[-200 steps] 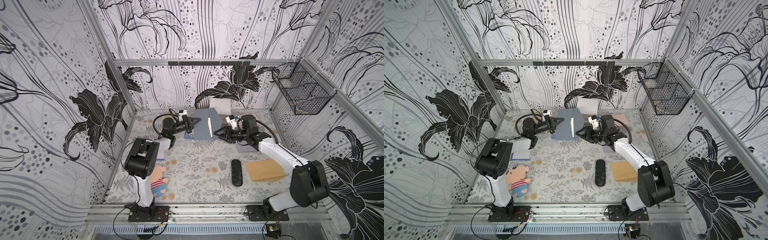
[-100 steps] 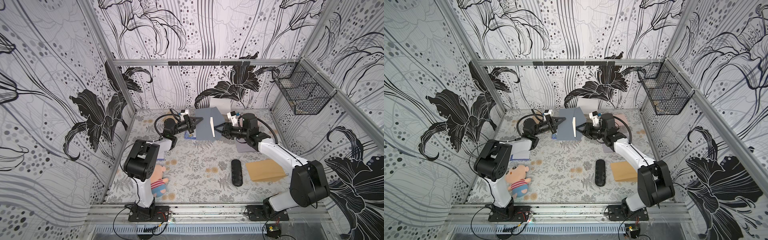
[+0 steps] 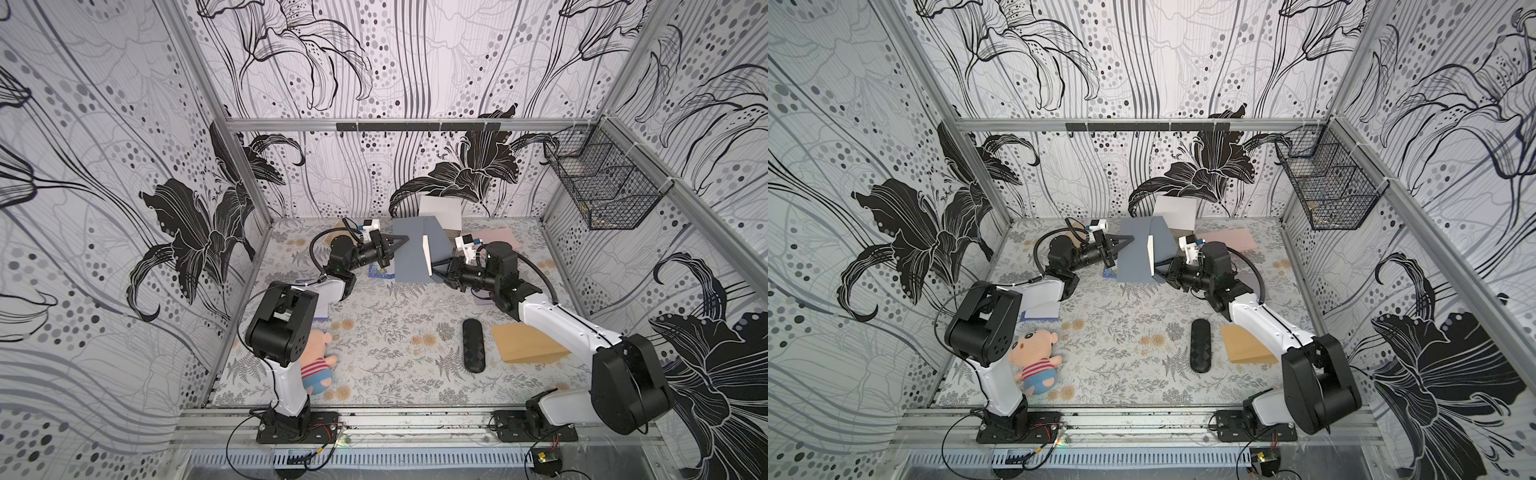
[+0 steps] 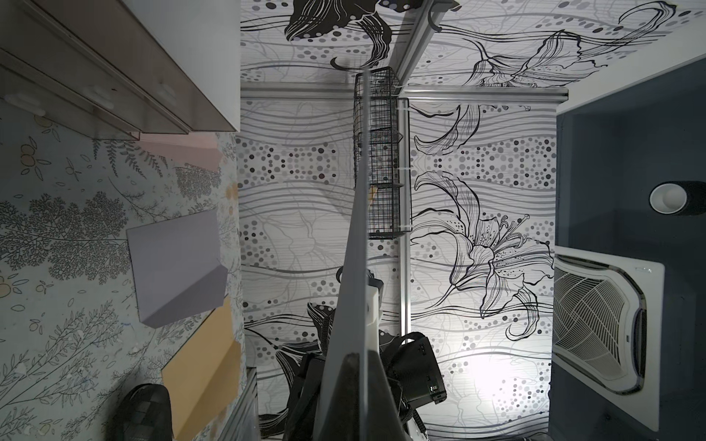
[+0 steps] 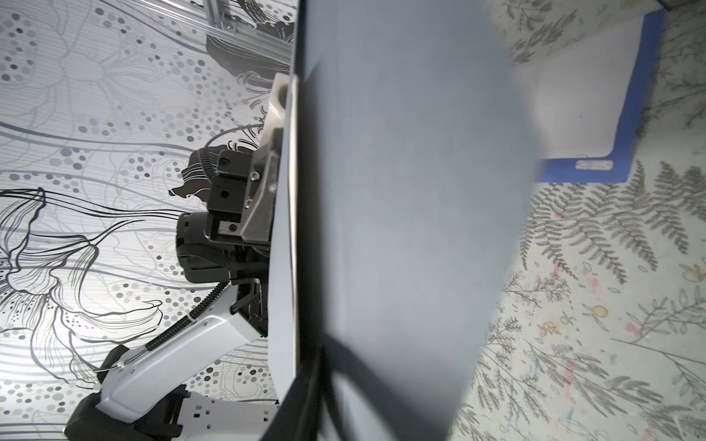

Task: Take the letter paper out of the envelope
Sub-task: Pick up the envelope from the center of the board.

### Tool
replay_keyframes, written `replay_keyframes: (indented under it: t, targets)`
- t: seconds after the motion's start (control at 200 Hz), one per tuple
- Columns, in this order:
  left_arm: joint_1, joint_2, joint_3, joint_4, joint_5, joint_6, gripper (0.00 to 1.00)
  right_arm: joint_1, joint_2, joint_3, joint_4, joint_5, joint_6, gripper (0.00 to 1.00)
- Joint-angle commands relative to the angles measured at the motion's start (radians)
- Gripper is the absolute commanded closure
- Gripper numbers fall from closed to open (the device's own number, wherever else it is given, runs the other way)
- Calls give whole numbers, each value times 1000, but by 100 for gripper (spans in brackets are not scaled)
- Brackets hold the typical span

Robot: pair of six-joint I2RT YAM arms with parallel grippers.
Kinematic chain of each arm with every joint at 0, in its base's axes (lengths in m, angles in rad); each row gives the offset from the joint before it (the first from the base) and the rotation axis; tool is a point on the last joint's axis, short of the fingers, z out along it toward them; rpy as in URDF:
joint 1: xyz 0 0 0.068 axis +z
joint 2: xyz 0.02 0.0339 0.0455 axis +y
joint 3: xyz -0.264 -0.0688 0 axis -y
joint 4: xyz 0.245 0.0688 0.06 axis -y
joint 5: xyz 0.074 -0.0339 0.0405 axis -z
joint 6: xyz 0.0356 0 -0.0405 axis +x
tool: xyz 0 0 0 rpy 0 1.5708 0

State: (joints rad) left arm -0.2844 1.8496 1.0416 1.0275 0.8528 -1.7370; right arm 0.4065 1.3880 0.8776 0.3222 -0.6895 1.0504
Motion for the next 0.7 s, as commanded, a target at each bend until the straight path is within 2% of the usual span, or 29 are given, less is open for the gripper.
replay_keyframes:
  t: [0.0, 0.15, 0.24, 0.285, 0.335, 0.42, 0.506, 0.606, 0.696]
  targets:
    - [-10, -34, -15, -7, -23, 44, 100, 8, -25, -26, 94, 32, 80, 80]
    - [-16, -35, -28, -15, -26, 53, 100, 11, -45, -28, 82, 53, 90, 90]
    - [-15, -41, -32, -42, -26, 73, 100, 11, -65, -30, 51, 72, 75, 100]
    - [-16, -47, -31, -71, -26, 89, 100, 11, -74, -27, 30, 81, 63, 100]
    - [-16, -60, -31, -120, -29, 114, 89, 11, -83, -21, 5, 89, 47, 100]
    - [-16, -92, -31, -245, -45, 189, 77, 11, -100, 13, -98, 114, -28, 100]
    - [-15, -136, -29, -416, -79, 281, 57, 11, -121, 81, -315, 185, -199, 100]
    - [-16, -213, -13, -697, -171, 414, 51, 11, -158, 146, -521, 335, -421, 100]
    - [-28, -271, 95, -1027, -281, 577, 42, 14, -178, 191, -593, 432, -588, 100]
